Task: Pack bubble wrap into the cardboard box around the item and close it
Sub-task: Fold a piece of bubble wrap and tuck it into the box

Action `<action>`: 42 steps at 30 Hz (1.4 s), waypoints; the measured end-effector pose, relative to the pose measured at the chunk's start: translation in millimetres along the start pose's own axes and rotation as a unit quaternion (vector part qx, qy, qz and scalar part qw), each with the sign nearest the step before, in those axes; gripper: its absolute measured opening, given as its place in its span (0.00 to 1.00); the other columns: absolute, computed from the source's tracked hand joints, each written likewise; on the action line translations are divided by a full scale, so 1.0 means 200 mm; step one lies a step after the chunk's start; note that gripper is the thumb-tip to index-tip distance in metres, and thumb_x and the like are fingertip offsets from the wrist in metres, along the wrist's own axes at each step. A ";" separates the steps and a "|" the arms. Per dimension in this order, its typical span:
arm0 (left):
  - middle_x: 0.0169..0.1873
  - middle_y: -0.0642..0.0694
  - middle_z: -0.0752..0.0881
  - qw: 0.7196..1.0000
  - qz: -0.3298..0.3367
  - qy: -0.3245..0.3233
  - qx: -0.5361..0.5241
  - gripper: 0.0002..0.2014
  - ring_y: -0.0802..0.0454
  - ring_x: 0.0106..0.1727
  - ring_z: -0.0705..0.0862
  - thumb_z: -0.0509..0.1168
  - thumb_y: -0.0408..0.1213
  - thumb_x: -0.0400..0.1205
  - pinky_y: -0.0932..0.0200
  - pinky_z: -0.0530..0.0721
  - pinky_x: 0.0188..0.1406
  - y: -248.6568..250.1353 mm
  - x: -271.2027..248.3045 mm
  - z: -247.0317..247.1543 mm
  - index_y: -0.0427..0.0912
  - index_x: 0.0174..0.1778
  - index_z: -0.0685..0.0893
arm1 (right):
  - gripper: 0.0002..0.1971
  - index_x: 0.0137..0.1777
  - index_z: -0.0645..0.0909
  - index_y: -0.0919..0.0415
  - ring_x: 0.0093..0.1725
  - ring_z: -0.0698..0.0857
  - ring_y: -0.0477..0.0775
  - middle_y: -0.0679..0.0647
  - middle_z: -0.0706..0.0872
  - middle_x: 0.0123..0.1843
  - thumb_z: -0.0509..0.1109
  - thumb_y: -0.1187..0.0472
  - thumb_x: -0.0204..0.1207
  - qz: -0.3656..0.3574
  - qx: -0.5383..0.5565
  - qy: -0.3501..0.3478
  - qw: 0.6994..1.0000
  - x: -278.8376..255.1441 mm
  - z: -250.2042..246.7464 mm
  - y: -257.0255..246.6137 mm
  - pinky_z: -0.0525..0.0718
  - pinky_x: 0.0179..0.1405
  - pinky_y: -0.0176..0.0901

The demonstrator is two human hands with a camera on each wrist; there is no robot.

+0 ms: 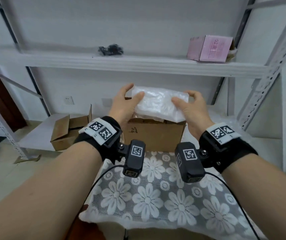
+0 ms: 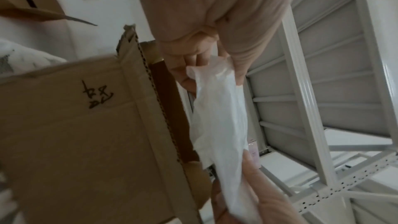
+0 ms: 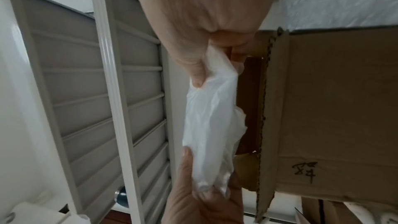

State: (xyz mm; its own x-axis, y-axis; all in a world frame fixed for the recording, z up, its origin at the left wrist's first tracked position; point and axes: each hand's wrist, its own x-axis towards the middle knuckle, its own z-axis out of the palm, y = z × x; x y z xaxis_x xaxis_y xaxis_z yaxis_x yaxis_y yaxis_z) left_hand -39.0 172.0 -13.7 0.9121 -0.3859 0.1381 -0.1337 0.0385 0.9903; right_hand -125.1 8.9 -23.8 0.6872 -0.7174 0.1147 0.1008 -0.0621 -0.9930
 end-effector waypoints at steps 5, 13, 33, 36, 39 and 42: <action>0.42 0.41 0.83 0.992 0.043 0.094 0.068 0.10 0.50 0.30 0.79 0.67 0.42 0.82 0.61 0.84 0.25 -0.06 0.11 -0.03 0.49 0.52 0.72 | 0.22 0.66 0.71 0.53 0.62 0.80 0.56 0.54 0.76 0.66 0.74 0.62 0.74 0.018 -0.042 0.018 0.999 0.12 0.14 0.09 0.83 0.58 0.52; 0.52 0.54 0.78 0.986 0.018 -0.068 0.148 0.14 0.57 0.41 0.77 0.64 0.26 0.80 0.74 0.75 0.33 -0.18 0.21 0.02 0.49 0.54 0.83 | 0.16 0.35 0.67 0.54 0.37 0.73 0.50 0.50 0.73 0.38 0.72 0.67 0.73 0.023 -0.146 0.047 0.988 0.22 0.17 0.17 0.76 0.38 0.40; 0.46 0.53 0.84 0.978 0.031 0.119 0.171 0.16 0.60 0.29 0.76 0.57 0.28 0.84 0.68 0.76 0.30 -0.35 0.31 0.06 0.49 0.42 0.87 | 0.14 0.53 0.86 0.68 0.49 0.86 0.60 0.62 0.88 0.52 0.59 0.70 0.79 0.091 -0.506 -0.256 0.819 0.29 0.17 0.20 0.82 0.43 0.44; 0.48 0.49 0.85 0.980 0.018 0.109 0.165 0.16 0.60 0.26 0.75 0.55 0.28 0.84 0.71 0.73 0.24 -0.35 0.31 0.05 0.48 0.47 0.88 | 0.13 0.55 0.82 0.69 0.46 0.82 0.58 0.60 0.84 0.50 0.57 0.67 0.81 0.115 -0.547 -0.283 0.780 0.29 0.20 0.18 0.77 0.41 0.43; 0.51 0.47 0.87 0.986 0.009 0.087 0.140 0.12 0.56 0.33 0.82 0.61 0.32 0.81 0.66 0.81 0.32 -0.35 0.30 0.04 0.48 0.52 0.88 | 0.13 0.57 0.82 0.69 0.48 0.82 0.58 0.59 0.83 0.50 0.57 0.67 0.80 0.115 -0.563 -0.288 0.766 0.31 0.20 0.18 0.79 0.48 0.45; 0.52 0.54 0.84 0.984 0.019 0.080 0.161 0.10 0.53 0.59 0.83 0.69 0.38 0.78 0.53 0.80 0.66 -0.34 0.29 0.04 0.46 0.54 0.88 | 0.13 0.56 0.85 0.67 0.54 0.86 0.60 0.62 0.88 0.55 0.64 0.64 0.78 0.105 -0.548 -0.309 0.770 0.33 0.19 0.20 0.84 0.61 0.53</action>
State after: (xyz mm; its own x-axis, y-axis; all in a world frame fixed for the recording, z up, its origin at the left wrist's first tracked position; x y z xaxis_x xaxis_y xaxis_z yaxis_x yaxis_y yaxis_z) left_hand 20.0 140.6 -73.0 0.9499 -0.2392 0.2010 -0.2608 -0.2529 0.9317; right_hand -48.7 -15.1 -54.1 0.8507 -0.3459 -0.3957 -0.4948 -0.7811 -0.3809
